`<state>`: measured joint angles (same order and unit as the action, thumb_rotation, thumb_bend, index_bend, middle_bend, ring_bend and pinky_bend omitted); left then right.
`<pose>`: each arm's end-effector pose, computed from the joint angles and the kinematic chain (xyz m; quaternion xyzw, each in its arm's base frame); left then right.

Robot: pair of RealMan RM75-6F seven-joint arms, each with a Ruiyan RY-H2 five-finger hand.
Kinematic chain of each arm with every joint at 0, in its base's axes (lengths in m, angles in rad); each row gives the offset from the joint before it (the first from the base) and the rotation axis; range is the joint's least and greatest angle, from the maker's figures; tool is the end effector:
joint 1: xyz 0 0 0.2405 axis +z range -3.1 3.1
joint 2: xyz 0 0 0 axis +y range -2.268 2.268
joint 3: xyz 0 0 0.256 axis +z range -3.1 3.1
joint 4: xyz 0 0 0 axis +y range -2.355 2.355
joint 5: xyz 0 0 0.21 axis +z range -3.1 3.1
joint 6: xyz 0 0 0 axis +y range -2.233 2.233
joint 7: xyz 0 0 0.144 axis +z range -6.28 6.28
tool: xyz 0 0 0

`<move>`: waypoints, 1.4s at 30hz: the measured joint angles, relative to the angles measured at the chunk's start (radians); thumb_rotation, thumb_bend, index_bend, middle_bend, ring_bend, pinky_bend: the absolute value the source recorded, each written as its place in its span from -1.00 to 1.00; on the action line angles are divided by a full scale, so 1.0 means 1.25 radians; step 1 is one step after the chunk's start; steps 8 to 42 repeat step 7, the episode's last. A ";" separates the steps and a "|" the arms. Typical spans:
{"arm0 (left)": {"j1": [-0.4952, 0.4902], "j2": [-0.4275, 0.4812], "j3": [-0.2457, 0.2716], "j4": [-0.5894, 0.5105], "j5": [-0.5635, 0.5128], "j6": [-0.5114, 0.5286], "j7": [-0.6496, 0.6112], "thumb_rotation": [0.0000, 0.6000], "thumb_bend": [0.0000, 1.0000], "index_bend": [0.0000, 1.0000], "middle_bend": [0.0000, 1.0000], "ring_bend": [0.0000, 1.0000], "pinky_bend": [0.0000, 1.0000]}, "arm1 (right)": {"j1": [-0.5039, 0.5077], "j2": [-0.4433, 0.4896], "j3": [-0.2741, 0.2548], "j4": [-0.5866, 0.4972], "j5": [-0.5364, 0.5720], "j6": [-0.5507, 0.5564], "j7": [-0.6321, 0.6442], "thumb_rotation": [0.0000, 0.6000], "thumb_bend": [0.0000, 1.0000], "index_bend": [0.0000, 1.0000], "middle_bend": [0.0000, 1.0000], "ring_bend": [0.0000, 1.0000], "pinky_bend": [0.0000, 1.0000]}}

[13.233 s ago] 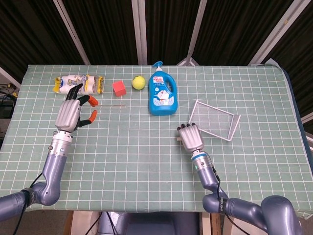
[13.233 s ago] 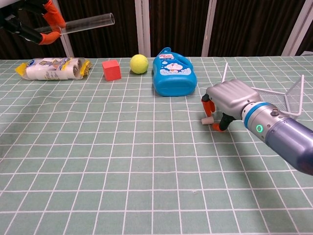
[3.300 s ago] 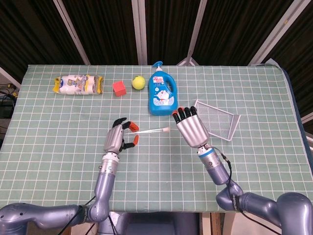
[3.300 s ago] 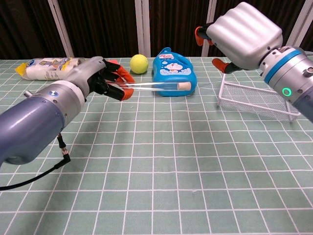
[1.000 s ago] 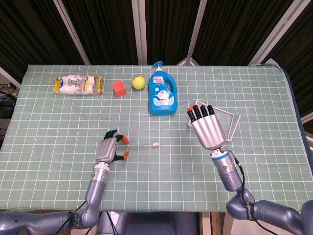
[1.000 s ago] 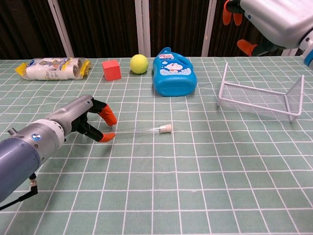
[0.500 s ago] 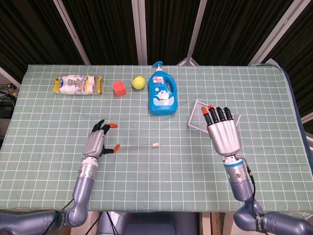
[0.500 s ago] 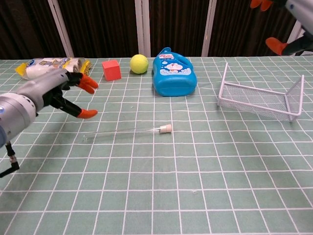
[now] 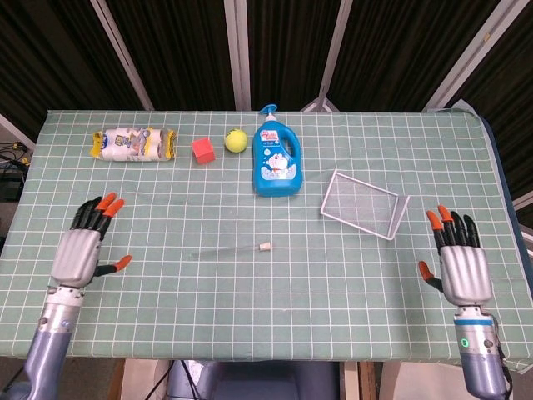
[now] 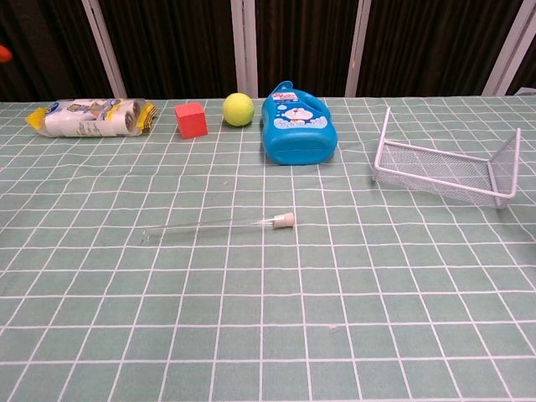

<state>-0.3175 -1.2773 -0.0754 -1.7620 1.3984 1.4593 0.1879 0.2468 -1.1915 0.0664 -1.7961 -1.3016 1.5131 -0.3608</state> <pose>-0.2256 0.2401 0.1030 -0.6025 -0.3848 -0.4640 0.5230 -0.2589 -0.2230 0.1344 0.5930 -0.3559 0.3695 0.6206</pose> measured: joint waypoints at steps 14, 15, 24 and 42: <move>0.097 0.056 0.079 0.062 0.106 0.116 -0.095 1.00 -0.59 -0.80 -0.95 -1.00 -1.00 | -0.075 0.042 -0.055 0.030 -0.051 0.035 0.093 1.00 -0.34 -1.00 -1.00 -1.00 -0.98; 0.097 0.056 0.079 0.062 0.106 0.116 -0.095 1.00 -0.59 -0.80 -0.95 -1.00 -1.00 | -0.075 0.042 -0.055 0.030 -0.051 0.035 0.093 1.00 -0.34 -1.00 -1.00 -1.00 -0.98; 0.097 0.056 0.079 0.062 0.106 0.116 -0.095 1.00 -0.59 -0.80 -0.95 -1.00 -1.00 | -0.075 0.042 -0.055 0.030 -0.051 0.035 0.093 1.00 -0.34 -1.00 -1.00 -1.00 -0.98; 0.097 0.056 0.079 0.062 0.106 0.116 -0.095 1.00 -0.59 -0.80 -0.95 -1.00 -1.00 | -0.075 0.042 -0.055 0.030 -0.051 0.035 0.093 1.00 -0.34 -1.00 -1.00 -1.00 -0.98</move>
